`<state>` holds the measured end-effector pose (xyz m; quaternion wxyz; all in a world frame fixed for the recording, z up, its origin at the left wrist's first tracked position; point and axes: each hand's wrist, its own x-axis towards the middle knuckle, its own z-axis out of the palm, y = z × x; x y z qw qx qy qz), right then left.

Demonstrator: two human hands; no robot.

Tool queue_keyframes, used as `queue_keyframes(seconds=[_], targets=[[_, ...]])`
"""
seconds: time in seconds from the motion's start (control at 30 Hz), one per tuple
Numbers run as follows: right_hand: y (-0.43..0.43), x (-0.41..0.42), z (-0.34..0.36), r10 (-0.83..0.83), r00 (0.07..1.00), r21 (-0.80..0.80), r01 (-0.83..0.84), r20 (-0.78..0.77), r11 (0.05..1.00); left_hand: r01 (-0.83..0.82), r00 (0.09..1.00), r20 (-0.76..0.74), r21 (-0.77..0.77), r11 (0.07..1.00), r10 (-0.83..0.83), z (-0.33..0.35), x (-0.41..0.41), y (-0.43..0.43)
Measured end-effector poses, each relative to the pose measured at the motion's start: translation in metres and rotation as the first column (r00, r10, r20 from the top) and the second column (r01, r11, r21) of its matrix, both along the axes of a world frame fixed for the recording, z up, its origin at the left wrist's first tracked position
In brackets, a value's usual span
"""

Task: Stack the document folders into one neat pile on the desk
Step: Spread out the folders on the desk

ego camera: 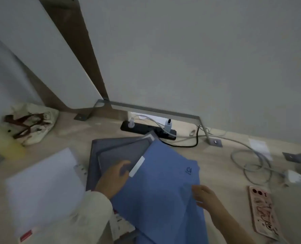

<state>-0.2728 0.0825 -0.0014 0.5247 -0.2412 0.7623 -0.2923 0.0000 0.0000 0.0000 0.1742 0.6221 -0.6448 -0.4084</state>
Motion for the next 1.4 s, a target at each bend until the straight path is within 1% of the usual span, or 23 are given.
queue_keyframes(seconds=[0.07,0.13,0.17,0.23,0.27,0.33,0.43,0.47,0.53,0.6,0.67,0.8,0.9,0.93,0.97,1.0,1.07,1.1,1.13,1.2,1.23,1.33,1.4], targets=[[0.008,-0.002,-0.016,-0.035,0.999,0.035,0.036,-0.034,0.999,-0.019,0.999,0.029,0.111,0.994,0.016,-0.018,0.001,0.006],[0.018,-0.01,-0.041,-0.071,0.99,0.119,0.086,-0.125,0.989,-0.013,0.995,0.102,0.191,0.981,-0.007,-0.035,0.001,0.015],[0.022,-0.011,-0.051,-0.096,0.982,0.153,0.121,-0.163,0.981,-0.012,0.991,0.135,0.205,0.979,-0.016,-0.043,-0.001,0.018],[0.027,-0.013,-0.064,-0.08,0.968,0.229,0.136,-0.239,0.964,-0.024,0.986,0.168,0.185,0.983,-0.008,-0.052,-0.009,0.022],[0.027,-0.016,-0.066,-0.062,0.967,0.252,0.126,-0.248,0.96,-0.037,0.984,0.178,0.171,0.985,0.006,-0.053,-0.014,0.024],[0.026,-0.019,-0.071,-0.115,0.978,0.216,0.151,-0.173,0.965,-0.066,0.977,0.214,0.175,0.982,0.027,-0.059,-0.023,0.03],[0.025,-0.039,-0.109,-0.152,0.985,0.221,0.166,-0.082,0.961,-0.08,0.971,0.238,0.235,0.969,0.022,-0.065,-0.036,0.043],[0.023,-0.041,-0.107,-0.153,0.986,0.217,0.163,-0.061,0.962,-0.081,0.974,0.227,0.252,0.964,0.023,-0.067,-0.041,0.049],[0.021,-0.034,-0.08,-0.202,0.979,0.2,0.201,-0.015,0.959,-0.079,0.985,0.172,0.276,0.958,0.032,-0.07,-0.051,0.062],[0.019,-0.033,-0.063,-0.187,0.982,0.189,0.181,0.015,0.965,-0.083,0.989,0.139,0.284,0.955,0.045,-0.071,-0.059,0.073],[0.019,-0.034,-0.06,-0.183,0.981,0.169,0.17,0.062,0.971,-0.101,0.988,0.141,0.274,0.957,0.064,-0.072,-0.063,0.079],[0.019,-0.034,-0.06,-0.137,0.987,0.05,0.133,0.08,0.99,-0.124,0.992,0.023,0.318,0.94,0.123,-0.072,-0.058,0.086],[0.024,-0.034,-0.061,-0.095,0.985,-0.024,0.1,0.141,0.995,-0.11,0.994,0.042,0.299,0.948,0.102,-0.072,-0.043,0.092],[0.026,-0.034,-0.061,-0.082,0.985,-0.04,0.089,0.151,0.995,-0.089,0.994,0.09,0.261,0.961,0.068,-0.074,-0.039,0.093],[0.027,-0.034,-0.061,-0.085,0.983,-0.063,0.097,0.165,0.993,-0.029,0.979,0.205,0.161,0.987,-0.005,-0.077,-0.035,0.096],[0.029,-0.035,-0.061,-0.083,0.983,-0.084,0.098,0.162,0.992,0.038,0.933,0.357,0.022,0.999,-0.043,-0.085,-0.03,0.098],[0.031,-0.035,-0.06,-0.09,0.985,-0.121,0.108,0.144,0.987,0.119,0.87,0.485,-0.038,0.992,-0.085,-0.095,-0.023,0.099],[0.032,-0.036,-0.059,-0.098,0.987,-0.136,0.116,0.129,0.984,0.173,0.84,0.529,-0.049,0.984,-0.121,-0.1,-0.02,0.101],[0.033,-0.038,-0.058,-0.099,0.989,-0.157,0.116,0.112,0.981,0.24,0.797,0.576,-0.024,0.971,-0.183,-0.112,-0.015,0.103],[0.036,-0.046,-0.055,-0.097,0.993,-0.193,0.108,0.066,0.975,0.346,0.749,0.581,0.063,0.936,-0.316,-0.118,-0.007,0.106],[0.037,-0.052,-0.05,-0.106,0.994,-0.21,0.111,0.031,0.971,0.376,0.736,0.585,0.063,0.924,-0.34,-0.118,-0.004,0.106],[0.045,-0.076,-0.037,-0.146,0.987,-0.255,0.124,-0.071,0.959,0.436,0.693,0.647,-0.024,0.9,-0.319,-0.119,0.003,0.106],[0.053,-0.093,-0.028,-0.176,0.978,-0.247,0.145,-0.108,0.958,0.456,0.673,0.676,-0.06,0.888,-0.3,-0.12,0.015,0.103]])
